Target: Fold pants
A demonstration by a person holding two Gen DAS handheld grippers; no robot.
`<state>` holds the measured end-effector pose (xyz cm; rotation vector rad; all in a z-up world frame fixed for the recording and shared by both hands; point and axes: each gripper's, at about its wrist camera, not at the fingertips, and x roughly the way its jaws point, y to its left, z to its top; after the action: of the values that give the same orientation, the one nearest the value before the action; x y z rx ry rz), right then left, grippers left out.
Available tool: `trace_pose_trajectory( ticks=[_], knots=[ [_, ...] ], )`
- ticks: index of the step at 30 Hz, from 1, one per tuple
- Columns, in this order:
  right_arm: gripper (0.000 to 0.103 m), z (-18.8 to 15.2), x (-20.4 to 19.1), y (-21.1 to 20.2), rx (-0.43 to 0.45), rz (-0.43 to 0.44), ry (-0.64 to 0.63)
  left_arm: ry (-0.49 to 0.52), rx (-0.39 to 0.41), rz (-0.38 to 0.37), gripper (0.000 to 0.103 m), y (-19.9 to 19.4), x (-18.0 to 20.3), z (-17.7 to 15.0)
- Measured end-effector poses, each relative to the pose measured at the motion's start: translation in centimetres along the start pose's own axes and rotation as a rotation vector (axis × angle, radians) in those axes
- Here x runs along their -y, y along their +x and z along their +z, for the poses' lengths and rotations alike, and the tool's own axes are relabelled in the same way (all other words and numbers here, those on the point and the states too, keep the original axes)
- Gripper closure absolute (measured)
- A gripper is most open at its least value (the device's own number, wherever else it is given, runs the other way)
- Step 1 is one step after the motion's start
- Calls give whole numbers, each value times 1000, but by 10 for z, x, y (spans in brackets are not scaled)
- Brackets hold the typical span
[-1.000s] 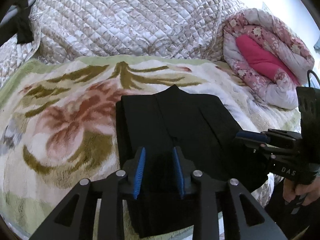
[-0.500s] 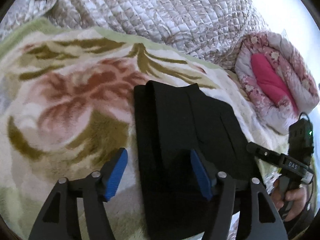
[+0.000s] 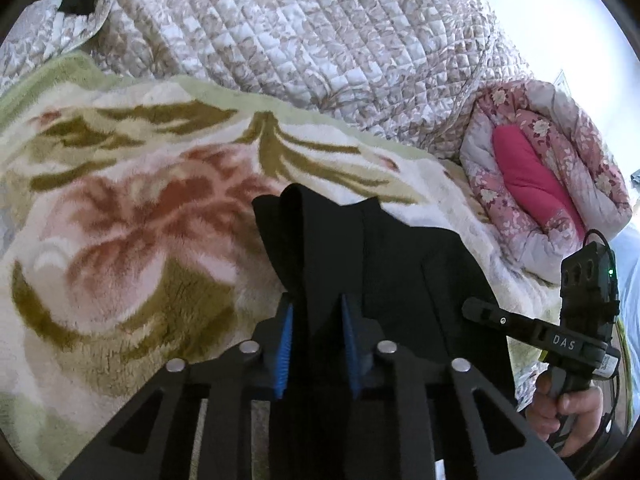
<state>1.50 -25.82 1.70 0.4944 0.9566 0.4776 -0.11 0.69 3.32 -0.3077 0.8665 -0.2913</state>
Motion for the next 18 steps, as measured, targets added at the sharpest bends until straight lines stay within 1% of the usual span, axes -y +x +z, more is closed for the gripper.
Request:
trace_pose_trajectory(
  ticks=[4,7,11,13,14,15,16,18],
  knots=[
    [85,12,-14,-9,25,31,-21,19,11,-24,84,-8,9,13],
    [85,30,-23,-10,45,44,-46,48,29,-23,84,-10,13,30],
    [85,64,-30,3,54,30,-79,69,39,0,84,5,7,64],
    [84,82,-29,17,49,28,-85,70,35,7,83,16,0,79],
    [83,90,-26,25,42,27,-80,63,32,18,83,22,-5,86],
    [80,97,-23,34,35,18,-80,60,26,42,81,31,-10,92],
    [78,102,-18,43,31,-16,-79,60,19,63,80,37,-14,95],
    [78,104,-7,50,41,-87,-71,47,3,125,81,48,-27,96]
  ],
)
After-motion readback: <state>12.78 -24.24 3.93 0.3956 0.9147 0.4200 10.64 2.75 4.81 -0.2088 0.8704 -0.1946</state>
